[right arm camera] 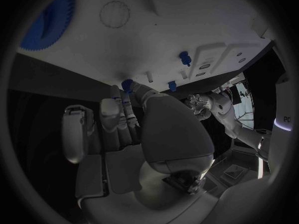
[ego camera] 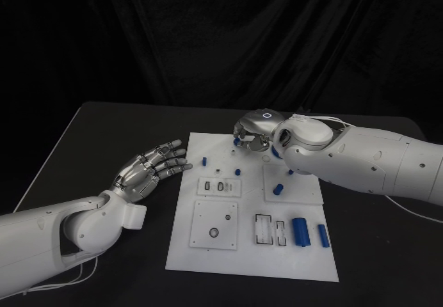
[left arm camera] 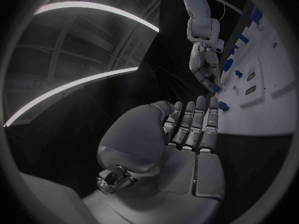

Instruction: Assemble the parts on the task board

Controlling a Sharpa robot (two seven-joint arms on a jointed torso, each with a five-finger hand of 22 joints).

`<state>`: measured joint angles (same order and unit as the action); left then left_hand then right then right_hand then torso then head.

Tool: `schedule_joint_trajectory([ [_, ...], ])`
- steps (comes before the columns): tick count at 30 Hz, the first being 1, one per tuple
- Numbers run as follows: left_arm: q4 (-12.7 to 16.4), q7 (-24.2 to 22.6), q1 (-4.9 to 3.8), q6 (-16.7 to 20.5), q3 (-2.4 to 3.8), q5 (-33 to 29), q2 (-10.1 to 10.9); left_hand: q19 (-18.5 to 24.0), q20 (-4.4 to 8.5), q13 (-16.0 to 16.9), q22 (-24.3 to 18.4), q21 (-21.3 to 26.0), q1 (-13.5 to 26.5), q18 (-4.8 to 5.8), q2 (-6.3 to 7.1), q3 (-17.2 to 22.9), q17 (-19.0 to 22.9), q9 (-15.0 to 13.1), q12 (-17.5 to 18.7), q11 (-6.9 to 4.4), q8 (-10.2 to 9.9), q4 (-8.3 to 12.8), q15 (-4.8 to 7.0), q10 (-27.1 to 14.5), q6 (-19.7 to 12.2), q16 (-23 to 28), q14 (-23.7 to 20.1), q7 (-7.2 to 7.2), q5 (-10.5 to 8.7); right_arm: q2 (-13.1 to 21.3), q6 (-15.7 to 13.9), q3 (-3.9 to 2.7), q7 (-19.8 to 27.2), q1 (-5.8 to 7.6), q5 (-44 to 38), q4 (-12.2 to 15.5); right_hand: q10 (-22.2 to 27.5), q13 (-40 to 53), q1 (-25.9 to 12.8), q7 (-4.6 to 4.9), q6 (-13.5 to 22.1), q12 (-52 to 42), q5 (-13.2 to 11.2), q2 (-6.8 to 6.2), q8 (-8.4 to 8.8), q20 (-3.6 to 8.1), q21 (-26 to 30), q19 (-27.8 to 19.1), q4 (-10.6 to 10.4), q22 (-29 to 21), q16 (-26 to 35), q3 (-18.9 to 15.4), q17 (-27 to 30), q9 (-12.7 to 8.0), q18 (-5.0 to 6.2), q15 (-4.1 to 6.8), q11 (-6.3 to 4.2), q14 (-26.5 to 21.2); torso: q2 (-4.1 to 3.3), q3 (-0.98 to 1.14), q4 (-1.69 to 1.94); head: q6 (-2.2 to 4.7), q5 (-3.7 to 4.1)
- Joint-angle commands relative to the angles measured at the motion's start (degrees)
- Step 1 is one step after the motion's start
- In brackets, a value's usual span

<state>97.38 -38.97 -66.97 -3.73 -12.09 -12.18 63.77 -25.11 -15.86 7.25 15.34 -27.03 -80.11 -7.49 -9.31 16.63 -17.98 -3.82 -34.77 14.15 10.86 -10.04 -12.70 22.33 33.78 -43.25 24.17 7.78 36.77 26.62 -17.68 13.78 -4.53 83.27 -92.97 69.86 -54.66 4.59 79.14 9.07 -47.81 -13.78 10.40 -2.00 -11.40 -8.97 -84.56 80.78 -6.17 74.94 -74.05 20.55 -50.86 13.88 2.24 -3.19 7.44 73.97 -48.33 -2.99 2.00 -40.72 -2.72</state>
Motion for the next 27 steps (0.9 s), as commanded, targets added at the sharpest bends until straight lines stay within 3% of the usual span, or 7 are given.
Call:
schedule_joint_trajectory([
  [1, 0.1, -3.8, -0.08, -0.8, 0.01, -0.4, -0.1, 0.4, 0.08, 0.1, 0.0, -0.3, 0.5, 0.42, 0.11, 0.4, -0.1, -0.1, -0.3, 0.34, 0.2, 0.0, -0.14, -0.1, 0.1, -0.2, -0.1, 0.3, 0.35, 0.0, 3.2, 0.0, -2.8, -0.22, -0.2, -0.1, 3.0, 0.1, 0.1, 0.19, 3.5, 0.7, -0.5, -1.0, 2.61, -0.83, 1.2, -1.6, -0.1, 5.4, 0.8, -0.3, 1.6, -1.3, 0.93, -0.71, 0.96, -1.4, -0.01, 0.03, 0.03, 0.01, -0.01],
  [7, -0.1, -3.6, -0.08, -0.9, -0.01, -0.6, -0.2, 0.4, 0.06, 0.1, 0.1, -0.3, 0.5, 0.45, 0.13, 0.5, -0.1, -0.1, -0.3, 0.4, 0.2, 0.1, -0.19, -0.1, 0.0, -0.2, -0.1, 0.36, 0.34, 0.1, 3.6, 0.0, -3.4, -0.25, -0.2, -0.2, 11.0, 1.8, 0.1, 0.34, 16.8, -0.2, -1.4, -0.87, 8.16, -2.17, 3.8, -4.7, 0.7, 2.6, 2.0, -2.7, 4.6, -5.6, 1.87, -1.79, 2.21, -4.3, -0.01, 0.01, 0.07, 0.02, 0.0],
  [14, -0.1, -3.5, -0.08, -1.0, -0.03, -0.7, -0.2, 0.5, 0.01, 0.1, 0.1, -0.4, 0.7, 0.51, 0.14, 0.7, -0.1, 0.0, -0.3, 0.48, 0.2, 0.1, -0.28, -0.1, 0.0, -0.2, -0.1, 0.44, 0.32, 0.7, 2.0, 0.01, -2.9, -0.26, -0.2, 0.1, 13.6, 2.8, -0.1, 0.09, 19.7, -1.6, -2.0, -0.62, 8.39, -2.24, 4.7, -5.6, 0.8, 1.8, 2.4, -3.9, 5.6, -6.8, 2.14, -1.8, 2.35, -5.3, -0.01, 0.01, 0.04, 0.0, 0.01],
  [20, 0.2, -3.6, -0.07, -1.0, -0.04, -0.7, 0.3, 0.5, 0.01, 0.1, 0.1, -0.4, 0.7, 0.51, 0.14, 0.7, -0.1, 0.0, -0.3, 0.48, 0.2, 0.1, -0.28, -0.1, 0.0, -0.2, -0.1, 0.44, 0.32, 3.7, -3.3, -0.07, -1.4, 0.59, -0.2, 2.1, 13.7, 4.1, 0.1, 0.05, 15.7, -4.0, -1.7, -0.17, 7.3, -1.99, 4.8, -5.4, 0.9, 2.0, 2.2, -4.6, 5.6, -6.1, 2.12, -1.51, 2.0, -5.3, -0.02, 0.07, -0.02, 0.17, -0.55],
  [21, 0.3, -3.6, -0.07, -1.0, -0.04, -0.7, 0.4, 0.5, 0.01, 0.1, 0.1, -0.4, 0.7, 0.51, 0.14, 0.7, -0.1, 0.0, -0.3, 0.48, 0.2, 0.1, -0.28, -0.1, 0.0, -0.2, -0.1, 0.44, 0.32, 4.5, -3.6, -0.08, -1.4, 0.95, -0.2, 2.8, 13.7, 4.3, 0.1, 0.08, 15.2, -4.4, -1.7, -0.09, 7.16, -1.96, 4.9, -5.4, 0.9, 2.0, 2.2, -4.6, 5.6, -6.1, 2.12, -1.49, 1.96, -5.3, -0.02, 0.06, 0.0, 0.18, -0.6],
  [22, 0.4, -3.6, -0.07, -1.0, -0.04, -0.7, 0.5, 0.5, 0.01, 0.1, 0.1, -0.4, 0.7, 0.51, 0.14, 0.7, -0.1, 0.0, -0.3, 0.48, 0.2, 0.1, -0.28, -0.1, 0.0, -0.2, -0.1, 0.44, 0.32, 5.6, -3.7, -0.09, -1.4, 1.45, -0.2, 3.8, 12.2, 5.2, 0.7, 0.6, 8.4, -6.4, -0.8, 0.28, 5.3, -1.76, 4.9, -5.3, 1.1, 2.1, 2.2, -4.5, 5.7, -4.7, 2.12, -1.22, 1.56, -5.3, -0.02, 0.06, 0.0, 0.18, -0.6],
  [27, 0.9, -3.7, -0.07, -0.7, -0.05, -0.7, 1.1, 0.6, -0.02, 0.1, 0.1, -0.4, 0.7, 0.55, 0.17, 0.8, -0.1, -0.1, -0.3, 0.55, 0.2, 0.1, -0.36, -0.1, 0.1, -0.3, -0.1, 0.5, 0.32, 12.4, -2.9, -0.08, -2.2, 3.95, 0.1, 10.2, 10.6, 6.7, 0.9, -0.2, 6.4, -9.7, -0.5, 0.54, 4.67, -1.2, 6.3, -6.8, 0.8, 0.8, 4.1, -4.4, 8.9, -4.7, 2.51, -0.49, 0.85, -7.2, -0.01, 0.09, 0.05, 0.06, -0.32],
])
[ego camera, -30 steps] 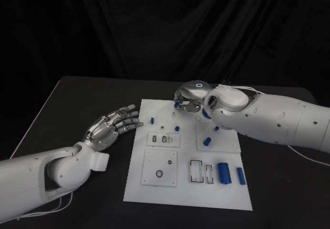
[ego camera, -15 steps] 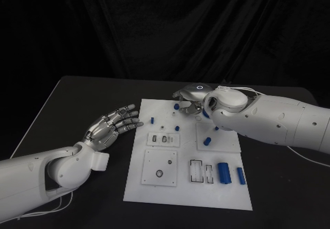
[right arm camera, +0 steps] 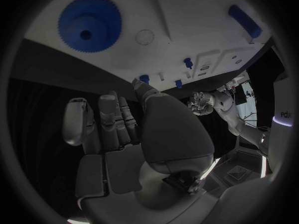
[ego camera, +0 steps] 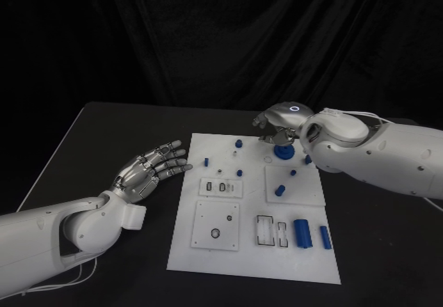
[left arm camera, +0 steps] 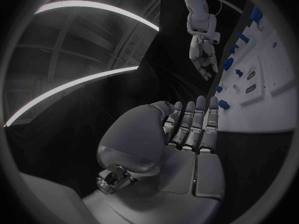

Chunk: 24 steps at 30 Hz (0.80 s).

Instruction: Assemble the parts on the task board

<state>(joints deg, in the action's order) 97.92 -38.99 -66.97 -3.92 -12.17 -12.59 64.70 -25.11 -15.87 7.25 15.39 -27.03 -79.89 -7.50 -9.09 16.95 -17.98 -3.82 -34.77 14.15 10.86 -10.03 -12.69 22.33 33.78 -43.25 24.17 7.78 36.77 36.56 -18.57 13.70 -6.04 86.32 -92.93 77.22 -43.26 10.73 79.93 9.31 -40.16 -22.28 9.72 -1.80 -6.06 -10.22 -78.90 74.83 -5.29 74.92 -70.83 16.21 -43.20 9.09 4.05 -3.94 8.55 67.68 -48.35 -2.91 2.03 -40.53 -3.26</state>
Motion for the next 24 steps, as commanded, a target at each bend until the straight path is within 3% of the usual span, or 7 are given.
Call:
schedule_joint_trajectory([
  [1, 0.4, -3.7, -0.07, -0.5, 0.03, -0.3, 0.3, 0.6, -0.02, 0.1, 0.1, -0.4, 0.5, 0.56, -0.05, 0.5, -0.1, -0.1, -0.3, 0.55, 0.2, 0.1, -0.36, -0.1, 0.1, -0.3, -0.1, 0.5, 0.32, 4.1, -1.5, 0.01, -0.9, 1.4, 0.6, 4.3, -1.8, 1.2, 0.0, -0.91, -2.4, -2.7, 0.2, 0.42, -1.11, 0.46, 1.2, -1.3, -0.3, 0.4, 1.7, 0.1, 2.4, 0.2, 0.85, 0.7, -0.75, -1.5, 0.01, 0.01, 0.02, -0.17, 0.24],
  [6, 0.6, -3.6, -0.07, -0.3, 0.02, -0.3, 0.7, 0.6, -0.04, 0.1, 0.1, -0.4, 0.6, 0.58, -0.02, 0.6, -0.1, -0.1, -0.3, 0.59, 0.3, 0.2, -0.4, 0.0, 0.2, -0.3, -0.1, 0.52, 0.32, 9.9, 1.5, 0.13, -1.6, 2.68, 5.0, 9.1, -5.5, 5.6, 0.2, -0.77, -3.0, -10.3, -0.2, 0.28, -0.76, 1.55, 5.2, -5.0, -0.9, -3.0, 7.1, 0.3, 10.0, -0.1, 1.78, 2.11, -2.56, -5.7, 0.09, -0.02, -0.14, -0.22, 0.37],
  [8, 0.6, -3.6, -0.07, -0.3, 0.02, -0.3, 0.6, 0.6, -0.04, 0.1, 0.1, -0.4, 0.6, 0.58, -0.02, 0.6, -0.1, -0.1, -0.3, 0.59, 0.3, 0.2, -0.4, 0.0, 0.2, -0.3, -0.1, 0.52, 0.32, 11.9, 2.3, 0.25, -1.2, 2.91, 6.3, 10.3, -9.0, 11.1, 0.3, -0.73, -2.7, -19.3, -0.3, 0.01, -0.14, 2.8, 9.3, -8.2, -1.4, -6.5, 10.8, 0.1, 13.4, -0.5, 2.71, 3.22, -4.47, -7.4, 0.04, -0.05, 0.09, -0.25, 0.96],
  [12, 0.5, -3.6, -0.07, -0.5, 0.02, -0.3, 0.5, 0.7, -0.07, 0.1, 0.1, -0.5, 0.6, 0.61, 0.02, 0.7, -0.1, -0.1, -0.4, 0.63, 0.3, 0.2, -0.45, 0.0, 0.2, -0.4, 0.0, 0.53, 0.33, 14.2, 3.3, 0.41, -0.9, 2.81, 7.5, 11.0, -6.6, 18.3, -0.7, -1.28, -3.3, -28.5, -1.0, -0.76, 0.15, 3.37, 13.1, -9.6, -3.5, -8.8, 11.9, -0.1, 12.2, -0.8, 3.17, 3.5, -5.03, -7.1, 0.08, -0.07, -0.14, -0.27, 1.11],
  [17, 0.4, -3.5, -0.06, -0.7, 0.02, -0.3, 0.4, 0.7, -0.07, 0.1, 0.1, -0.5, 0.6, 0.61, 0.02, 0.7, -0.1, -0.1, -0.4, 0.63, 0.3, 0.2, -0.45, 0.0, 0.2, -0.4, 0.0, 0.53, 0.33, 15.0, 4.1, 0.48, -2.2, 2.0, 7.9, 10.5, -4.4, 28.2, -2.2, -1.35, -3.9, -39.8, -2.0, -1.17, 0.39, 3.53, 10.2, -5.2, -5.8, -4.8, 1.8, -1.3, -6.0, -1.0, 2.15, 3.7, -5.23, 0.4, 0.05, -0.02, -0.21, -0.22, 1.21],
  [21, 0.3, -3.4, -0.06, -0.8, 0.02, -0.3, 0.3, 0.7, -0.07, 0.1, 0.1, -0.5, 0.6, 0.61, 0.02, 0.7, -0.1, -0.1, -0.4, 0.63, 0.3, 0.2, -0.45, 0.0, 0.2, -0.4, 0.0, 0.53, 0.33, 14.7, 3.4, 0.49, -3.0, 0.81, 8.0, 9.6, -33.3, 67.0, -3.7, -1.24, -6.1, -64.1, -1.9, -0.93, -0.19, 3.43, 2.5, 0.9, -6.7, 3.0, -12.7, -3.6, -31.2, -0.5, 0.35, 3.3, -4.83, 12.6, 0.02, 0.06, -0.09, -0.16, 1.33],
  [24, 0.2, -3.4, -0.06, -0.9, 0.02, -0.3, 0.2, 0.7, -0.07, 0.1, 0.1, -0.5, 0.6, 0.61, 0.02, 0.7, -0.1, -0.1, -0.4, 0.63, 0.3, 0.2, -0.45, 0.0, 0.2, -0.4, 0.0, 0.53, 0.33, 14.4, 2.7, 0.5, -3.7, -0.02, 6.8, 9.2, -43.5, 76.5, -4.4, -0.9, -7.1, -67.2, -1.8, -0.78, -0.41, 3.35, -1.6, 4.7, -6.8, 6.9, -17.8, -4.5, -42.9, -0.2, -0.78, 3.37, -4.92, 19.7, -0.02, 0.07, 0.07, -0.06, 1.41],
])
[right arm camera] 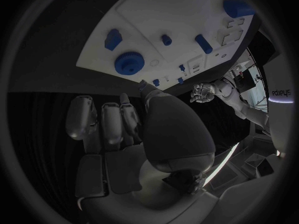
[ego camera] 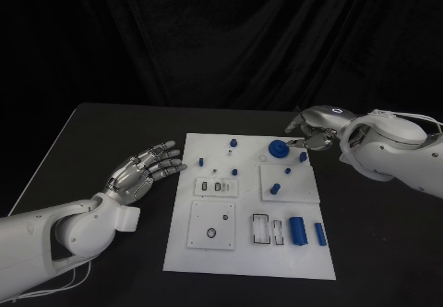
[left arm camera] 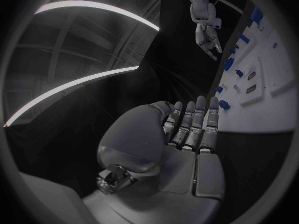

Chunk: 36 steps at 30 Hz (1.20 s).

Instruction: Assemble the parts on the task board

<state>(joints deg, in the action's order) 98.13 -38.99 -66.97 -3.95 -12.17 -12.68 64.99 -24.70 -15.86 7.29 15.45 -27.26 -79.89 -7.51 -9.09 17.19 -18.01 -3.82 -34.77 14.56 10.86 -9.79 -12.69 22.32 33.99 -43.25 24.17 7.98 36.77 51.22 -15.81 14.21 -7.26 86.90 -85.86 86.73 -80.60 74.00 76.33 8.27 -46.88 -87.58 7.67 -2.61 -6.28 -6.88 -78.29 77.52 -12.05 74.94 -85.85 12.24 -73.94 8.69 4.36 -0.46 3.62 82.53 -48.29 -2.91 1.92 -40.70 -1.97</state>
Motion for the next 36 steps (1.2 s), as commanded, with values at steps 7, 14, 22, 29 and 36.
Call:
schedule_joint_trajectory([
  [7, 0.0, -3.3, -0.05, -1.1, 0.03, -0.2, -0.2, 0.3, -0.1, 0.1, 0.1, -0.3, 0.7, 0.64, 0.07, 0.6, -0.1, -0.1, -0.4, 0.27, 0.3, 0.0, -0.5, 0.0, -0.1, -0.4, 0.0, 0.35, 0.3, -1.5, -1.1, -0.01, -3.2, -2.12, -2.4, -1.7, -9.4, 16.0, -1.8, -0.54, -0.2, -2.4, 0.8, 0.31, 0.47, 0.45, -7.0, 6.9, 0.1, 11.1, -4.2, -1.7, -16.1, 0.2, -2.53, 0.5, -0.62, 7.5, -0.07, 0.07, 0.22, 0.08, 0.22],
  [14, -0.1, -3.2, -0.05, -1.3, 0.03, -0.2, -0.2, 0.3, -0.1, 0.1, 0.1, -0.3, 0.7, 0.64, 0.07, 0.6, -0.1, -0.1, -0.4, 0.27, 0.3, 0.0, -0.5, 0.0, -0.1, -0.4, 0.0, 0.35, 0.3, -2.6, -1.5, -0.02, -3.3, -2.94, -3.7, -2.9, -9.4, 16.0, -2.0, -0.67, 0.6, -2.4, 1.5, 0.7, 1.28, 0.81, -7.5, 7.6, 0.4, 11.7, -4.2, -1.9, -16.1, 0.0, -2.71, 0.86, -0.9, 7.5, -0.08, -0.02, 0.19, 0.1, 0.2],
  [22, -0.2, -3.0, -0.04, -1.5, 0.03, -0.2, -0.2, 0.3, -0.11, 0.1, 0.2, -0.4, 0.8, 0.65, 0.06, 0.7, -0.1, -0.1, -0.4, 0.32, 0.3, 0.1, -0.53, 0.1, -0.1, -0.4, 0.0, 0.4, 0.29, -3.4, -1.4, -0.02, -3.6, -3.24, -4.8, -3.3, -9.4, 16.0, -1.6, -0.86, 0.9, -2.4, 5.1, 1.33, 1.75, 1.06, -6.7, 6.8, 1.2, 11.2, -4.2, -1.4, -16.1, -0.1, -2.43, 1.1, -1.13, 7.5, -0.06, -0.02, 0.15, 0.17, 0.27],
  [29, -0.3, -2.7, -0.04, -1.7, 0.03, -0.2, -0.4, 0.3, -0.11, 0.1, 0.2, -0.4, 0.8, 0.65, 0.06, 0.7, -0.1, -0.1, -0.4, 0.32, 0.3, 0.1, -0.53, 0.1, -0.1, -0.4, 0.0, 0.4, 0.29, -4.0, -0.3, -0.02, -4.8, -3.34, -5.0, -3.8, -9.4, 16.0, -1.5, -0.8, 0.9, -2.4, 5.8, 1.39, 1.84, 1.08, -6.0, 6.1, 1.4, 10.7, -4.2, -1.3, -16.1, -0.1, -2.19, 1.12, -1.12, 7.5, -0.04, -0.01, 0.09, 0.15, 0.34],
  [36, -0.6, -2.5, -0.03, -1.9, 0.03, -0.2, -0.7, 0.3, -0.12, 0.1, 0.2, -0.4, 0.8, 0.66, 0.04, 0.8, -0.1, -0.1, -0.4, 0.37, 0.3, 0.1, -0.55, 0.1, -0.2, -0.5, 0.0, 0.44, 0.28, -4.6, 0.6, -0.02, -5.2, -3.6, -5.1, -4.4, -9.4, 16.0, -1.3, -0.64, -0.9, -2.4, 6.6, 1.75, 0.95, 1.02, -5.5, 5.7, 1.8, 10.5, -4.2, -0.7, -16.1, 0.4, -2.06, 1.02, -0.98, 7.5, -0.05, 0.03, 0.03, 0.07, 0.26],
])
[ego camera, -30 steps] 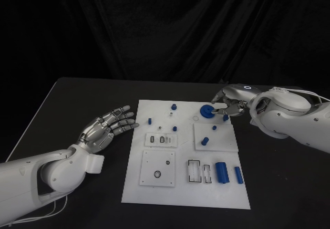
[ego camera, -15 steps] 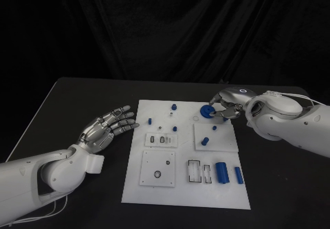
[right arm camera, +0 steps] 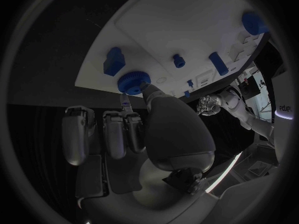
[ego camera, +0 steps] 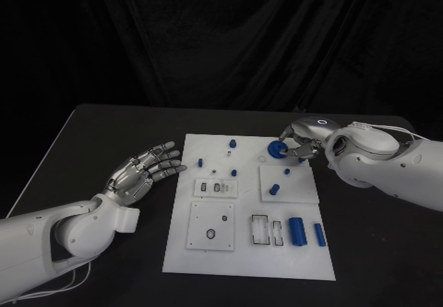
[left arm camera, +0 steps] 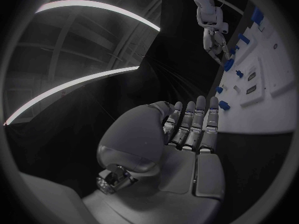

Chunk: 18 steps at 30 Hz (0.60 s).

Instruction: Assemble the parts on the task board

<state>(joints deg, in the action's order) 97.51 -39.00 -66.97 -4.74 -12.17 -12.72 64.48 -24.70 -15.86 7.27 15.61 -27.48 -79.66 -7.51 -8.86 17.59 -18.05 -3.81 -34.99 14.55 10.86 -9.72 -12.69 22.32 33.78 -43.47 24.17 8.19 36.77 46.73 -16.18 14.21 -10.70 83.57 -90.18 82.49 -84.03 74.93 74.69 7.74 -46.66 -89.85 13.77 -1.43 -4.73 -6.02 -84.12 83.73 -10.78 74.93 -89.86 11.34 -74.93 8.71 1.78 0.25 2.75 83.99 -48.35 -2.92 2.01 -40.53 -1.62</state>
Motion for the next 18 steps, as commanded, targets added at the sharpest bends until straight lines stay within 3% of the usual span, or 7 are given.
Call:
schedule_joint_trajectory([
  [1, 0.0, -2.5, -0.03, -1.1, 0.03, -0.2, -0.2, 0.3, -0.12, 0.1, 0.0, -0.2, 0.6, 0.67, -0.19, 0.4, -0.1, -0.1, -0.2, 0.37, 0.3, 0.0, -0.55, 0.1, 0.0, -0.2, 0.0, 0.23, 0.28, -0.2, 1.1, -0.02, -1.9, -0.3, -0.8, -0.2, -6.0, 15.1, 0.4, -0.09, -1.4, -0.1, 0.7, 0.56, -0.72, 0.15, 0.5, -0.6, 0.7, 10.4, -0.1, 0.3, -15.1, 0.4, 0.56, 0.29, -0.09, 6.0, 0.01, 0.01, -0.07, -0.11, -0.11],
  [7, -0.2, -2.4, -0.02, -1.3, 0.03, -0.2, -0.3, 0.3, -0.12, 0.1, 0.0, -0.2, 0.6, 0.67, -0.19, 0.4, -0.1, -0.1, -0.2, 0.37, 0.3, 0.0, -0.55, 0.1, 0.0, -0.2, 0.0, 0.23, 0.28, -0.7, 2.2, -0.02, -2.2, -0.78, -0.8, -0.6, -6.0, 15.1, 2.2, -0.14, -3.6, -0.1, 2.2, 0.1, -1.91, 0.14, 1.2, -1.2, 2.7, 10.1, -0.1, 1.4, -15.1, 1.4, 0.78, 0.28, -0.09, 6.0, 0.02, -0.01, 0.04, -0.2, 0.04],
  [13, -0.4, -2.3, -0.01, -1.6, 0.03, -0.2, -0.5, 0.4, -0.14, 0.1, 0.1, -0.2, 0.7, 0.68, -0.21, 0.5, -0.1, 0.0, -0.2, 0.43, 0.2, 0.0, -0.57, 0.1, -0.1, -0.3, 0.0, 0.29, 0.26, -1.2, 2.9, -0.02, -2.3, -1.37, -0.8, -1.0, -6.0, 15.1, 2.2, -0.13, -4.5, -0.1, 0.4, -0.47, -2.75, 0.09, 1.8, -1.7, 3.6, 9.8, -0.1, 1.3, -14.9, 2.6, 0.92, 0.23, -0.01, 5.9, -0.01, 0.0, 0.08, -0.23, 0.0],
  [18, -0.6, -2.1, 0.0, -1.6, 0.03, -0.2, -0.5, 0.4, -0.15, 0.1, 0.1, -0.3, 0.7, 0.7, -0.24, 0.6, -0.1, 0.0, -0.2, 0.46, 0.2, 0.0, -0.59, 0.1, -0.1, -0.3, 0.0, 0.33, 0.25, -1.3, 2.2, -0.02, -2.3, -1.57, -2.0, -1.0, -6.0, 15.1, 2.2, -0.84, -6.0, -0.1, 0.2, -0.19, -4.52, 0.33, 2.2, -1.9, 4.2, 9.7, 0.1, 1.2, -14.6, 4.3, 1.02, 0.59, -0.57, 5.7, 0.01, -0.02, 0.05, -0.28, -0.16],
])
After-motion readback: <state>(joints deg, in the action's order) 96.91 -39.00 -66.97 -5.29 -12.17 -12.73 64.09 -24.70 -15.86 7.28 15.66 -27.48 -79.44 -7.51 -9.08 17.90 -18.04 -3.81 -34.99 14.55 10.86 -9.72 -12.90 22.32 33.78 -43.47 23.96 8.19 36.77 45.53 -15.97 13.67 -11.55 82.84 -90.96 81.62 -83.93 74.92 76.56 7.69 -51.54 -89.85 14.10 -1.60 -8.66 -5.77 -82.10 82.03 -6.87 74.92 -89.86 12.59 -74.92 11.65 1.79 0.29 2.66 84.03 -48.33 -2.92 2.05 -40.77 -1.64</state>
